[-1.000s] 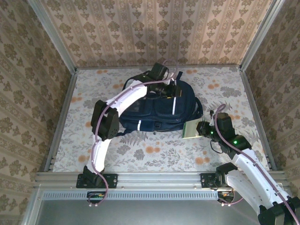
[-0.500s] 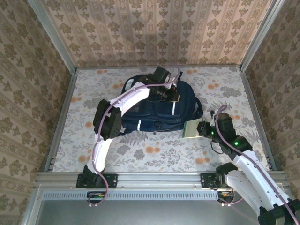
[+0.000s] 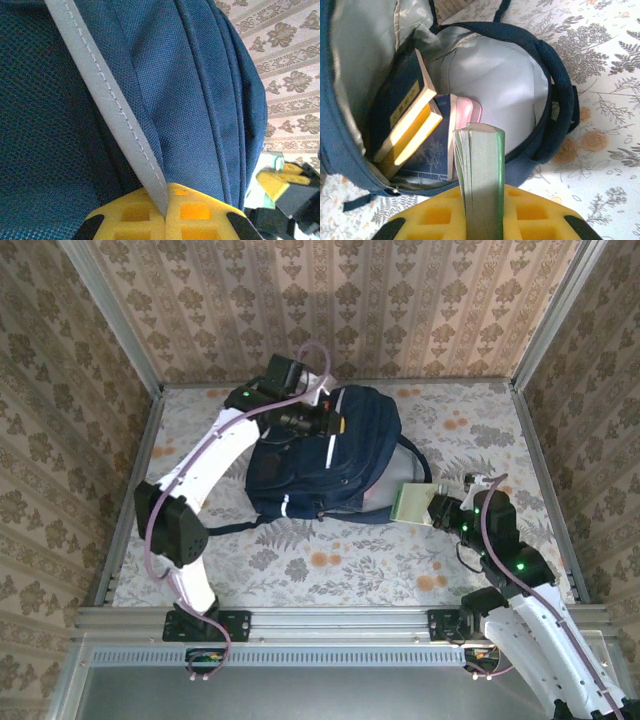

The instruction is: Pack books, pencil case, and school supplies into a backpack

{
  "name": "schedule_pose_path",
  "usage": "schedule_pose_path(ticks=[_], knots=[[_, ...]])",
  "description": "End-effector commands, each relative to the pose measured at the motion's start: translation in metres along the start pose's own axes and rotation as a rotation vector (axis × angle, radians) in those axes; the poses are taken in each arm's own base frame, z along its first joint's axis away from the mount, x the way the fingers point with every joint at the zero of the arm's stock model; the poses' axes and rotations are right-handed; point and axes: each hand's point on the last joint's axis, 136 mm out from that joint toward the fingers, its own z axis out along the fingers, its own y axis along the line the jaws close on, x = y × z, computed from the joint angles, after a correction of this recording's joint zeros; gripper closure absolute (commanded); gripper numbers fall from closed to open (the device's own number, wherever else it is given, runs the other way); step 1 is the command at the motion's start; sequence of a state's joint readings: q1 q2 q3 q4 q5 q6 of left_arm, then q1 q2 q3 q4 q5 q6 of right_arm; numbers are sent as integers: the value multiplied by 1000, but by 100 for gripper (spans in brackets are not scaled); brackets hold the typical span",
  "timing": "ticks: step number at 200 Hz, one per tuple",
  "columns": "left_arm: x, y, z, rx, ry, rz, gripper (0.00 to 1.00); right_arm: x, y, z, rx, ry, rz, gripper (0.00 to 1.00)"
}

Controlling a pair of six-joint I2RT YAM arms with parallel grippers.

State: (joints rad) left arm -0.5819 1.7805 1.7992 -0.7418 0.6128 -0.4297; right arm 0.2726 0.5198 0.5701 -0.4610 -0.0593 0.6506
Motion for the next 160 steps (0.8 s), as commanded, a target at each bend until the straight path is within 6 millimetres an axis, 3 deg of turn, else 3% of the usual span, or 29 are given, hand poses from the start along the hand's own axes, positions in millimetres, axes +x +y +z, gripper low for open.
schedule_pose_path(ticks=[1, 36, 69, 77, 90, 110, 136, 160], knots=[[19, -24, -15, 97, 48, 46, 100, -28, 30, 1, -132, -92, 86, 82], [40, -22, -11, 136, 80, 17, 100, -40, 54, 31, -252, -73, 228, 81], [56, -15, 10, 131, 109, -18, 100, -48, 76, 50, -384, -25, 377, 81], [59, -14, 15, 120, 117, -16, 93, -49, 79, 51, -401, -16, 408, 81], [62, -15, 17, 93, 119, -1, 71, -51, 82, 51, -429, -20, 443, 82], [56, -14, 7, -16, 85, 59, 47, -51, 84, 48, -449, -12, 480, 83], [47, -30, -11, -121, 57, 169, 36, -46, 83, 49, -461, 7, 520, 84], [57, -47, 0, -166, 104, 249, 33, -42, 79, 52, -458, 14, 545, 85]])
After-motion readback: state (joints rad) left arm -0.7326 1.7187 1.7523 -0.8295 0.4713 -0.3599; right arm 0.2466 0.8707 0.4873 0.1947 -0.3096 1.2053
